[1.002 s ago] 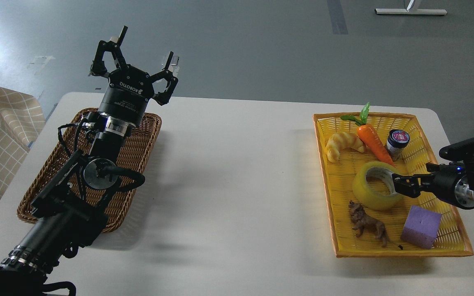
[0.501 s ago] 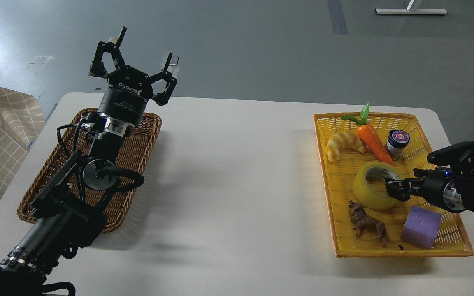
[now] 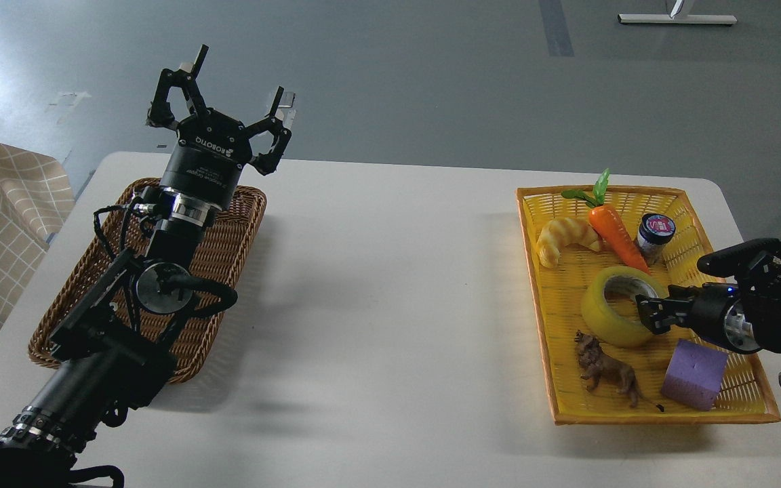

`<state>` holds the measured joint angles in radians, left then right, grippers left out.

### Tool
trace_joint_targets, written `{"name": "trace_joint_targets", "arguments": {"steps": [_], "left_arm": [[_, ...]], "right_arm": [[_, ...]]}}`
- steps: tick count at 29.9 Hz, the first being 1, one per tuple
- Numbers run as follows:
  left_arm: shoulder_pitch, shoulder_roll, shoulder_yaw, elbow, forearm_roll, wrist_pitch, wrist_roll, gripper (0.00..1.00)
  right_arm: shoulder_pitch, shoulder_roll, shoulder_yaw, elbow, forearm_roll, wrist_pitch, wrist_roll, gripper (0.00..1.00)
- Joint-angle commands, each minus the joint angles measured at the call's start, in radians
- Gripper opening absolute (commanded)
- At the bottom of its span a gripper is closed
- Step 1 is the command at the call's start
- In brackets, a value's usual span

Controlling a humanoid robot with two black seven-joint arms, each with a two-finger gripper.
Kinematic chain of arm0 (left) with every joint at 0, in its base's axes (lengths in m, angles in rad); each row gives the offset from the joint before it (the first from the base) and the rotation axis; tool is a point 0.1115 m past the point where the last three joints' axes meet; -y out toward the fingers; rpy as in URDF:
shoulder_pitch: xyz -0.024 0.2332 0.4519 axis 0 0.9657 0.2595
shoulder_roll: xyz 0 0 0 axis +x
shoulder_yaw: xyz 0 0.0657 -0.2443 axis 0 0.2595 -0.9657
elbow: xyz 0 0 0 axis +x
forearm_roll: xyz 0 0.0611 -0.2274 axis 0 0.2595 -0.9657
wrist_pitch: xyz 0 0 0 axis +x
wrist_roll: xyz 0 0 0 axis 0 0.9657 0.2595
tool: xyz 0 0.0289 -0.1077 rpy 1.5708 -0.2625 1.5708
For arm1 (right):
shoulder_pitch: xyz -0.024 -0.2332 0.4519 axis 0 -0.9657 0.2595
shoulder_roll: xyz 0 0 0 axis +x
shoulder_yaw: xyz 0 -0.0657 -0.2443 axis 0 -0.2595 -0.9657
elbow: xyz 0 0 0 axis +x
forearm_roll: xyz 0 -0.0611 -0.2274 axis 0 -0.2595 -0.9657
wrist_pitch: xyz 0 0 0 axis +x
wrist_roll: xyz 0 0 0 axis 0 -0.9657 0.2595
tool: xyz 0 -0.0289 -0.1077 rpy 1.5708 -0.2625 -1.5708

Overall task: Place and transfer tape with both arms
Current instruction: 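Lower the right gripper into the yellow tape roll's hole, then lift the yellow tape roll with the right gripper out of the tray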

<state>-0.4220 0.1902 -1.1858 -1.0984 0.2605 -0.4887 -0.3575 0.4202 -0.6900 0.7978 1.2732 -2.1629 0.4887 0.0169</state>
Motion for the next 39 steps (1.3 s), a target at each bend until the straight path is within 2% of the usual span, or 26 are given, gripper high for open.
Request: {"name": "trace_joint_targets", "arguments": {"steps": [1, 2, 3, 5, 13, 22, 27, 36, 39], "left_arm": [[0.000, -0.001, 0.000, 0.000, 0.000, 0.000, 0.000, 0.98], [0.000, -0.001, 0.000, 0.000, 0.000, 0.000, 0.000, 0.98], [0.000, -0.001, 0.000, 0.000, 0.000, 0.000, 0.000, 0.98], [0.000, -0.001, -0.001, 0.000, 0.000, 0.000, 0.000, 0.98], [0.002, -0.001, -0.001, 0.000, 0.000, 0.000, 0.000, 0.98], [0.002, 0.000, 0.000, 0.000, 0.000, 0.000, 0.000, 0.98], [-0.001, -0.001, 0.000, 0.000, 0.000, 0.000, 0.000, 0.98], [-0.009, 0.000, 0.003, 0.002, 0.000, 0.000, 0.000, 0.98], [-0.008, 0.000, 0.002, 0.003, 0.000, 0.000, 0.000, 0.98]], "right_arm": [[0.002, 0.003, 0.000, -0.012, 0.000, 0.000, 0.000, 0.19], [0.003, 0.003, 0.000, -0.012, 0.000, 0.000, 0.000, 0.15], [0.002, 0.003, 0.000, -0.012, 0.000, 0.000, 0.001, 0.07], [0.003, 0.001, 0.000, -0.012, 0.000, 0.000, 0.001, 0.00], [0.049, 0.000, 0.003, 0.005, 0.003, 0.000, 0.001, 0.00], [0.091, -0.052, 0.072, 0.159, 0.009, 0.000, 0.001, 0.00], [0.124, -0.040, 0.142, 0.219, 0.014, 0.000, 0.001, 0.00], [0.239, 0.085, 0.132, 0.218, 0.008, 0.000, -0.002, 0.00], [0.255, 0.180, 0.095, 0.209, -0.001, 0.000, -0.003, 0.00]]}}
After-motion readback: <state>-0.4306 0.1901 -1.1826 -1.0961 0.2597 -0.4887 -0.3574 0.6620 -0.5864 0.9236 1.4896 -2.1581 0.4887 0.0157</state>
